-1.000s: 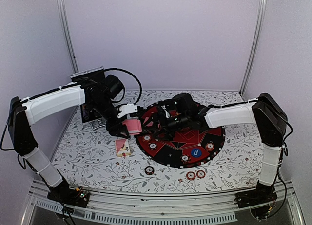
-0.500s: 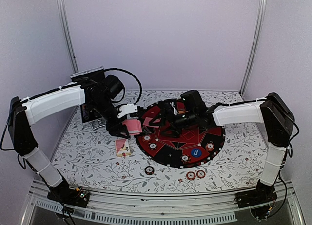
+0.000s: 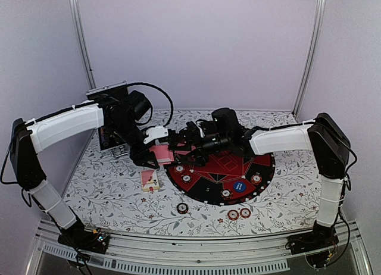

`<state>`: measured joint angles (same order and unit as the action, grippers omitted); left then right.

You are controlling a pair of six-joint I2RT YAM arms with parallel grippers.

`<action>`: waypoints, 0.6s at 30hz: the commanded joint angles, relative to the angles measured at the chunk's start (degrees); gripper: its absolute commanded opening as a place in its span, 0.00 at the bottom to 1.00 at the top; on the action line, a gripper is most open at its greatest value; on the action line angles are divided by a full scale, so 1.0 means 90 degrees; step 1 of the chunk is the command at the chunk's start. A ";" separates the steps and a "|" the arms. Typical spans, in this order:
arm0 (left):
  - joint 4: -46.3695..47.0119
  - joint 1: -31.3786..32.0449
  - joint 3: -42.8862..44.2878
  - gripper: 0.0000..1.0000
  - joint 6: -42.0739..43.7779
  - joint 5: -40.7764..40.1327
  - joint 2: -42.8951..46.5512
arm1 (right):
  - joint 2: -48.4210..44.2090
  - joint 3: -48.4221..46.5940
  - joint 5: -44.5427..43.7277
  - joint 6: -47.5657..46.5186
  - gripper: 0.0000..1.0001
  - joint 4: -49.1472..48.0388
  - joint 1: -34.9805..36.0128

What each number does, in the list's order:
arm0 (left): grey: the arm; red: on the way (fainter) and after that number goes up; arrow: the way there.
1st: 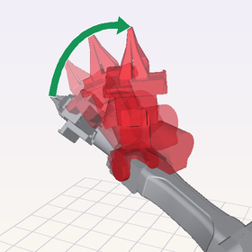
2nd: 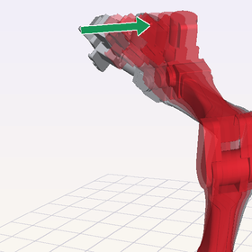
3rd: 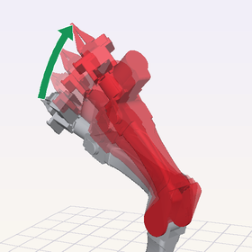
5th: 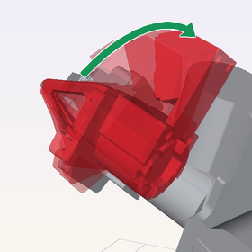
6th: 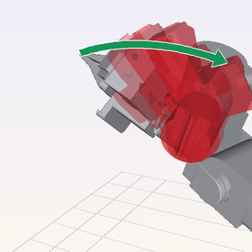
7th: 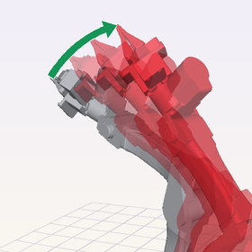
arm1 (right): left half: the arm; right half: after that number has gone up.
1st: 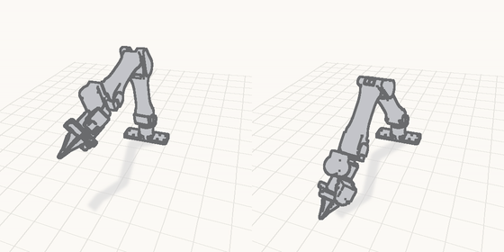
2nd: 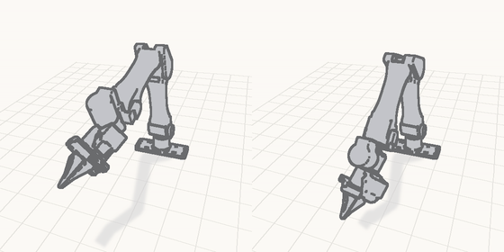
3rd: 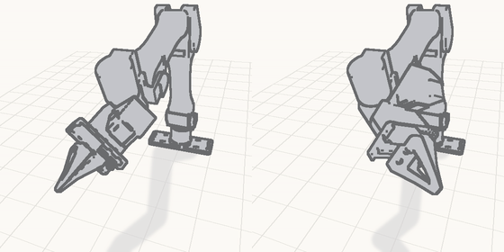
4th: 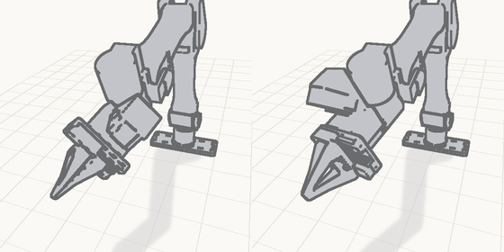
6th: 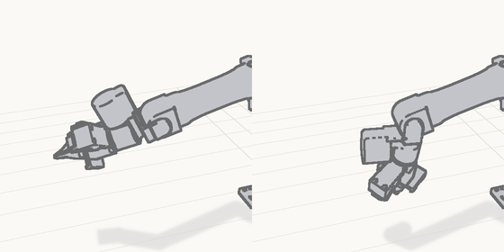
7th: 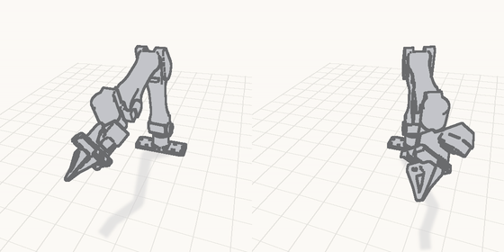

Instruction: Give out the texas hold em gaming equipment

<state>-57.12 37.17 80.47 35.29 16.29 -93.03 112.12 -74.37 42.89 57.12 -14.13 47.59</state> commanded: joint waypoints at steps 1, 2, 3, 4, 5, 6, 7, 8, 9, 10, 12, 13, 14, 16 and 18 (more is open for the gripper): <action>0.0060 -0.0009 0.0195 0.00 -0.0054 0.0152 0.0005 | 0.0368 -0.0350 0.0267 0.0213 0.99 -0.0424 0.0103; 0.0057 -0.0009 0.0199 0.00 -0.0054 0.0152 0.0005 | 0.0410 -0.0379 0.0288 0.0246 0.99 -0.0476 0.0112; 0.0052 -0.0009 0.0205 0.00 -0.0060 0.0152 0.0005 | 0.0484 -0.0400 0.0325 0.0302 0.99 -0.0552 0.0124; 0.0057 -0.0009 0.0208 0.00 -0.0059 0.0168 0.0005 | 0.0529 -0.0421 0.0361 0.0342 0.99 -0.0637 0.0130; 0.0054 -0.0009 0.0209 0.00 -0.0063 0.0179 0.0006 | 0.0586 -0.0448 0.0390 0.0412 0.99 -0.0705 0.0141; 0.0053 -0.0009 0.0217 0.00 -0.0063 0.0189 -0.0002 | 0.0640 -0.0477 0.0415 0.0440 0.99 -0.0755 0.0152; 0.0054 -0.0009 0.0219 0.00 -0.0066 0.0187 -0.0004 | 0.0727 -0.0508 0.0440 0.0498 0.99 -0.0819 0.0165; 0.0057 -0.0009 0.0219 0.00 -0.0066 0.0191 -0.0005 | 0.0789 -0.0536 0.0469 0.0552 0.99 -0.0925 0.0180; 0.0057 -0.0009 0.0219 0.00 -0.0067 0.0183 -0.0013 | 0.0830 -0.0570 0.0498 0.0600 0.99 -0.1006 0.0194; 0.0058 -0.0009 0.0219 0.00 -0.0064 0.0189 -0.0017 | 0.0900 -0.0602 0.0522 0.0681 0.99 -0.1081 0.0205; 0.0058 -0.0009 0.0219 0.00 -0.0063 0.0196 -0.0022 | 0.0996 -0.0693 0.0562 0.0771 0.99 -0.1199 0.0243; 0.0058 0.0000 0.0224 0.00 -0.0070 0.0194 -0.0029 | 0.1053 -0.0747 0.0586 0.0801 0.99 -0.1233 0.0269; 0.0058 0.0001 0.0220 0.00 -0.0069 0.0200 -0.0028 | 0.1086 -0.0795 0.0610 0.0833 0.99 -0.1274 0.0276; 0.0052 0.0001 0.0222 0.00 -0.0071 0.0197 -0.0038 | 0.1165 -0.0910 0.0647 0.0883 0.99 -0.1316 0.0307; 0.0058 0.0001 0.0220 0.00 -0.0070 0.0195 -0.0041 | 0.1254 -0.0982 0.0672 0.0940 0.99 -0.1356 0.0322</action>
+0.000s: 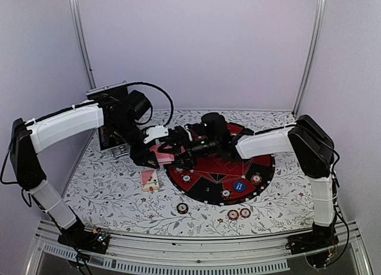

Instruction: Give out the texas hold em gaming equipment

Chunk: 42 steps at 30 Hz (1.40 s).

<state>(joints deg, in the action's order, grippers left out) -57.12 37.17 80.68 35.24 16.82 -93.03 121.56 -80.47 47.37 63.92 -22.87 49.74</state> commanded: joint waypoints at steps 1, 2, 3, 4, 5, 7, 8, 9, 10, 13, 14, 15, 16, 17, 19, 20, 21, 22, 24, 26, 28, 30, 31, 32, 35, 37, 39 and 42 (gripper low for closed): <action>0.0058 0.0001 0.0195 0.00 -0.0064 0.0140 -0.0039 | 0.0234 -0.0347 0.0183 0.0215 0.99 -0.0396 0.0087; 0.0058 0.0001 0.0195 0.00 -0.0059 0.0138 -0.0050 | 0.0279 -0.0398 0.0185 0.0234 0.99 -0.0415 0.0094; 0.0049 0.0001 0.0195 0.00 -0.0060 0.0139 -0.0053 | 0.0311 -0.0446 0.0185 0.0254 0.99 -0.0422 0.0103; 0.0057 0.0001 0.0195 0.00 -0.0061 0.0136 -0.0053 | 0.0366 -0.0508 0.0190 0.0276 0.99 -0.0427 0.0108; 0.0053 0.0001 0.0204 0.00 -0.0064 0.0134 -0.0054 | 0.0399 -0.0569 0.0199 0.0301 0.99 -0.0443 0.0120; 0.0050 0.0001 0.0213 0.00 -0.0064 0.0135 -0.0053 | 0.0542 -0.0678 0.0223 0.0368 0.99 -0.0483 0.0143; 0.0053 0.0001 0.0215 0.00 -0.0062 0.0138 -0.0053 | 0.0589 -0.0735 0.0233 0.0407 0.99 -0.0505 0.0152; 0.0051 0.0001 0.0222 0.00 -0.0060 0.0141 -0.0054 | 0.0670 -0.0788 0.0243 0.0451 0.99 -0.0535 0.0158; 0.0047 0.0001 0.0224 0.00 -0.0059 0.0149 -0.0046 | 0.0719 -0.0826 0.0257 0.0482 0.99 -0.0570 0.0166; 0.0038 0.0001 0.0210 0.00 -0.0064 0.0139 -0.0043 | 0.0873 -0.0935 0.0305 0.0653 0.96 -0.0780 0.0182; 0.0035 0.0001 0.0201 0.00 -0.0067 0.0138 -0.0030 | 0.0924 -0.0975 0.0325 0.0699 0.95 -0.0824 0.0187; 0.0038 0.0001 0.0196 0.00 -0.0060 0.0135 -0.0033 | 0.0956 -0.1010 0.0338 0.0737 0.94 -0.0871 0.0188; 0.0038 0.0001 0.0195 0.00 -0.0064 0.0135 -0.0034 | 0.1005 -0.1027 0.0351 0.0798 0.92 -0.0941 0.0199; 0.0038 0.0001 0.0202 0.00 -0.0059 0.0133 -0.0036 | 0.1035 -0.1030 0.0373 0.0840 0.91 -0.1013 0.0204; 0.0032 0.0006 0.0195 0.00 -0.0050 0.0143 -0.0025 | 0.1109 -0.1030 0.0413 0.0974 0.88 -0.1126 0.0196; 0.0038 0.0002 0.0195 0.00 -0.0050 0.0140 -0.0024 | 0.1124 -0.1023 0.0426 0.1003 0.87 -0.1164 0.0204; 0.0033 0.0001 0.0190 0.00 -0.0052 0.0145 -0.0024 | 0.1131 -0.1016 0.0436 0.1035 0.87 -0.1192 0.0195; 0.0038 0.0001 0.0186 0.00 -0.0049 0.0148 -0.0024 | 0.1147 -0.1011 0.0439 0.1055 0.86 -0.1215 0.0195; 0.0043 0.0001 0.0177 0.00 -0.0049 0.0156 -0.0025 | 0.1142 -0.0988 0.0439 0.1071 0.84 -0.1233 0.0189; 0.0034 0.0001 0.0176 0.00 -0.0049 0.0161 -0.0015 | 0.1129 -0.0950 0.0447 0.1086 0.81 -0.1250 0.0173; 0.0039 0.0001 0.0176 0.00 -0.0050 0.0162 -0.0007 | 0.1117 -0.0877 0.0449 0.1098 0.79 -0.1297 0.0151; 0.0038 0.0001 0.0176 0.00 -0.0050 0.0161 0.0004 | 0.1090 -0.0772 0.0458 0.1137 0.76 -0.1368 0.0121; 0.0038 0.0001 0.0176 0.00 -0.0049 0.0159 0.0005 | 0.1062 -0.0712 0.0459 0.1154 0.76 -0.1408 0.0099; 0.0036 0.0001 0.0168 0.00 -0.0050 0.0156 0.0005 | 0.1042 -0.0657 0.0459 0.1165 0.75 -0.1436 0.0077; 0.0032 0.0001 0.0166 0.00 -0.0054 0.0170 -0.0003 | 0.0955 -0.0533 0.0459 0.1179 0.73 -0.1483 0.0016; 0.0038 0.0001 0.0183 0.00 -0.0049 0.0171 -0.0005 | 0.0901 -0.0468 0.0458 0.1179 0.71 -0.1507 -0.0010; 0.0038 0.0001 0.0203 0.00 -0.0055 0.0179 -0.0014 | 0.0863 -0.0433 0.0476 0.1179 0.69 -0.1511 -0.0026; 0.0033 0.0001 0.0215 0.00 -0.0049 0.0174 -0.0023 | 0.0840 -0.0397 0.0488 0.1196 0.68 -0.1530 -0.0045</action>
<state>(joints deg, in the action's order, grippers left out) -57.78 37.17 80.93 35.22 17.28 -93.45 130.21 -85.67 51.40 74.63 -37.74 50.04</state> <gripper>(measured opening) 0.659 0.685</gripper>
